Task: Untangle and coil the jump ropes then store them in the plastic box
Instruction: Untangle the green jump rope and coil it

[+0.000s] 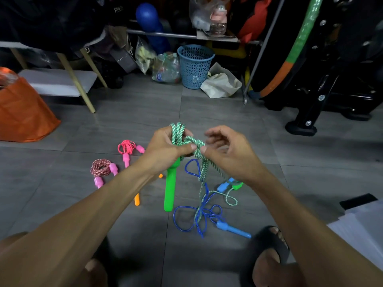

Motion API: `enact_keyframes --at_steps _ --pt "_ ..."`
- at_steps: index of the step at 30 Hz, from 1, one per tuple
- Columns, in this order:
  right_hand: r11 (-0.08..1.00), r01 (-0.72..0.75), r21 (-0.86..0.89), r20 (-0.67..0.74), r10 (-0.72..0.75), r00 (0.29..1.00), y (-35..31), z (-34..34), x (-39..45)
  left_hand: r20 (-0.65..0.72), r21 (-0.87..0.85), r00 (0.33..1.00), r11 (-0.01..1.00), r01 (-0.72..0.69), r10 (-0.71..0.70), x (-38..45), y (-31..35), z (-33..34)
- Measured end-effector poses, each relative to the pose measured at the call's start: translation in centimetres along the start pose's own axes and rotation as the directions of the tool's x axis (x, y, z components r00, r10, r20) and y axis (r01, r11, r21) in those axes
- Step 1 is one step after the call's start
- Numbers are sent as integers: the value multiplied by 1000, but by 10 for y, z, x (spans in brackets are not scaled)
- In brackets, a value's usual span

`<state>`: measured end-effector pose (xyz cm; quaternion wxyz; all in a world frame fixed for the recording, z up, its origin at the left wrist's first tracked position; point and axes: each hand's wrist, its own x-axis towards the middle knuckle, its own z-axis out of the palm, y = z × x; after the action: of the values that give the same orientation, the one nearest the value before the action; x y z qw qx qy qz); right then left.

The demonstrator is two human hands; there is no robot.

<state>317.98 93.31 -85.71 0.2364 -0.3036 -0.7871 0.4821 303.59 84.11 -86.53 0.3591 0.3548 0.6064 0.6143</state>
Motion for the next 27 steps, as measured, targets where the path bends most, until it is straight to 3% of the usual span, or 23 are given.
enact_keyframes --at_steps 2,4,8,10,12,13,14,16,18,20,24,26,27 --pt "989 -103 108 176 83 981 0 -5 4 36 43 999 999 5 -6 -1 1 2" --pt "989 -132 58 335 106 936 2 -9 4 49 78 999 997 -2 -2 -2 2 4" --pt "990 -135 31 323 118 939 4 -16 3 59 265 996 961 -77 63 2 5 -2" --pt "985 -166 37 300 148 942 3 -18 4 113 493 983 851 -180 142 3 6 -8" --pt "982 -188 31 298 170 939 6 -18 5 182 733 957 617 -285 226 2 7 -12" --pt "982 -190 11 294 179 939 7 -17 5 188 791 950 534 -297 251 1 6 -13" --pt "982 -190 -8 284 184 941 6 -16 5 176 804 949 519 -292 262 1 4 -13" --pt "978 -206 18 242 196 950 7 -16 6 135 731 967 637 -244 215 1 0 -12" --pt "967 -237 93 176 218 960 8 -16 7 97 555 990 821 -135 98 -1 0 -7" --pt "973 -203 111 168 182 969 7 -13 5 84 379 996 925 -44 13 -3 3 0" --pt "996 -54 76 41 51 998 6 -3 1 97 144 991 987 77 -91 -7 15 8" --pt "993 -102 55 -68 106 992 6 -3 1 44 134 995 988 79 -85 -6 15 6" --pt "972 -201 118 -55 209 976 4 -3 1 20 135 997 988 77 -80 -5 13 6"
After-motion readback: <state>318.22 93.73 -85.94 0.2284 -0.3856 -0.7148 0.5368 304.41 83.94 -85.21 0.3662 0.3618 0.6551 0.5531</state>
